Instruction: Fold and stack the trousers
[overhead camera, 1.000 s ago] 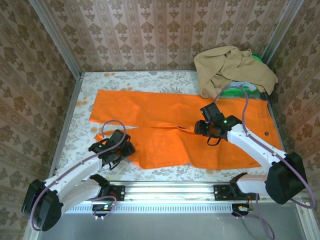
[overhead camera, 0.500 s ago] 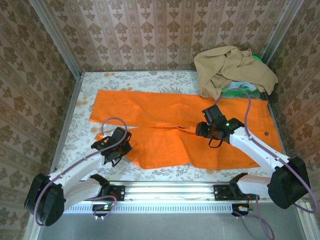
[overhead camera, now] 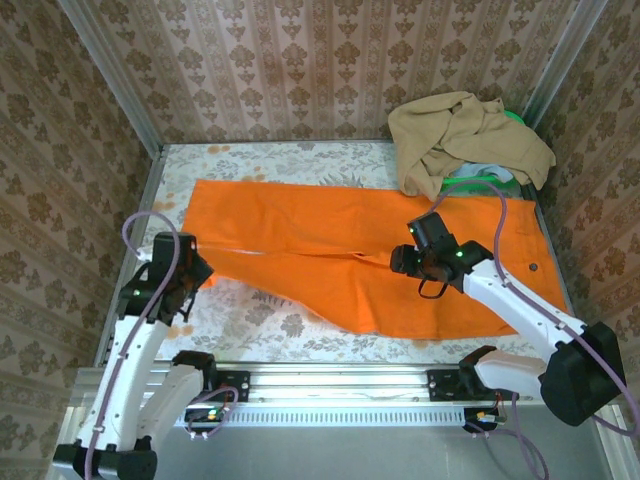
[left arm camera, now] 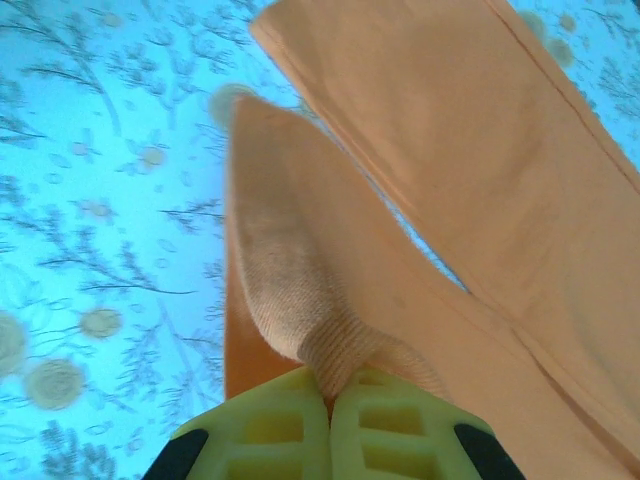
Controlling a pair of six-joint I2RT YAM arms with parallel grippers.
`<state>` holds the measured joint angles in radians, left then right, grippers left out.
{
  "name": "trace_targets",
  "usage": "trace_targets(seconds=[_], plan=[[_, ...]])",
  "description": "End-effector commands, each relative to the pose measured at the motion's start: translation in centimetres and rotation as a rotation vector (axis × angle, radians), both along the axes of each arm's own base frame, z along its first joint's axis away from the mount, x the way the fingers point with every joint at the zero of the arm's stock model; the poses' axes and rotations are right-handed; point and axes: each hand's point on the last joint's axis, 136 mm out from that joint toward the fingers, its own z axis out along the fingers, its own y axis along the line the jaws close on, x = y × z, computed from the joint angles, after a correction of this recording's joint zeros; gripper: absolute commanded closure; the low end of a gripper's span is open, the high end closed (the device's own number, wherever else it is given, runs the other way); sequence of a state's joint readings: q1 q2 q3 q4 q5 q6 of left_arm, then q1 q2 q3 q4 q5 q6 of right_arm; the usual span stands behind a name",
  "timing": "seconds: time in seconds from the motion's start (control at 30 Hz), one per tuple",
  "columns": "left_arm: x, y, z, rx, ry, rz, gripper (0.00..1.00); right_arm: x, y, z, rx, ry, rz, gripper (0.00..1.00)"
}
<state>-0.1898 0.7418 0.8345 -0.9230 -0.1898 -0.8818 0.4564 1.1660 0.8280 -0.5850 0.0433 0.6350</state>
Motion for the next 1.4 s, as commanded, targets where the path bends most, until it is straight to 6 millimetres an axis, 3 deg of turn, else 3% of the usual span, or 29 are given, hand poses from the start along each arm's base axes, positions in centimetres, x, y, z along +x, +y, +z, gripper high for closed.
trace_targets(seconds=[0.0, 0.1, 0.27, 0.33, 0.43, 0.5, 0.57, 0.63, 0.77, 0.93, 1.07, 1.2, 1.27, 1.37], plan=[[-3.6, 0.4, -2.9, 0.025, 0.177, -0.044, 1.0, -0.1, 1.5, 0.7, 0.079, -0.021, 0.044, 0.46], [-4.9, 0.6, -3.7, 0.009, 0.194, -0.027, 1.0, -0.6, 2.1, 0.7, 0.11, -0.005, 0.069, 0.46], [-6.6, 1.3, -3.1, 0.023, 0.203, 0.003, 1.0, -0.7, 2.5, 1.2, 0.141, -0.03, 0.088, 0.45], [-6.9, 1.7, -1.9, 0.026, 0.186, 0.03, 0.88, -0.9, 2.6, 1.3, 0.149, -0.032, 0.096, 0.45], [-7.5, 1.9, -0.2, 0.016, 0.152, 0.042, 0.81, -1.1, 2.7, 1.7, 0.157, -0.035, 0.105, 0.45], [-8.5, 2.2, 0.5, 0.017, 0.145, 0.055, 0.56, -1.2, 2.7, 2.1, 0.16, -0.046, 0.11, 0.44], [-9.2, 2.2, 0.9, 0.009, 0.13, 0.053, 0.47, -1.3, 2.5, 2.4, 0.16, -0.061, 0.112, 0.43], [-10.1, 2.2, 1.0, -0.003, 0.126, 0.059, 0.41, -1.4, 2.5, 2.6, 0.159, -0.069, 0.114, 0.43], [-9.8, 1.5, 0.8, -0.039, 0.093, 0.036, 0.44, -1.4, 2.5, 2.0, 0.152, -0.054, 0.12, 0.42], [-4.9, -2.9, -2.9, -0.194, 0.114, -0.062, 0.52, -1.1, 2.0, 1.0, 0.114, -0.034, 0.105, 0.42], [-1.8, -6.8, -4.7, -0.093, 0.101, -0.16, 0.51, -1.4, 0.6, -0.8, 0.054, 0.026, 0.07, 0.42], [0.4, -12.0, -9.9, -0.088, 0.177, -0.215, 0.5, -1.6, -0.3, -1.4, 0.046, 0.039, 0.037, 0.42], [0.5, -11.8, -12.5, -0.057, 0.229, -0.182, 0.53, -1.5, -0.8, -1.1, 0.041, 0.033, 0.016, 0.41], [0.3, -9.7, -13.9, -0.018, 0.252, -0.138, 0.54, -1.7, -2.2, -1.0, 0.016, 0.038, -0.021, 0.41]])
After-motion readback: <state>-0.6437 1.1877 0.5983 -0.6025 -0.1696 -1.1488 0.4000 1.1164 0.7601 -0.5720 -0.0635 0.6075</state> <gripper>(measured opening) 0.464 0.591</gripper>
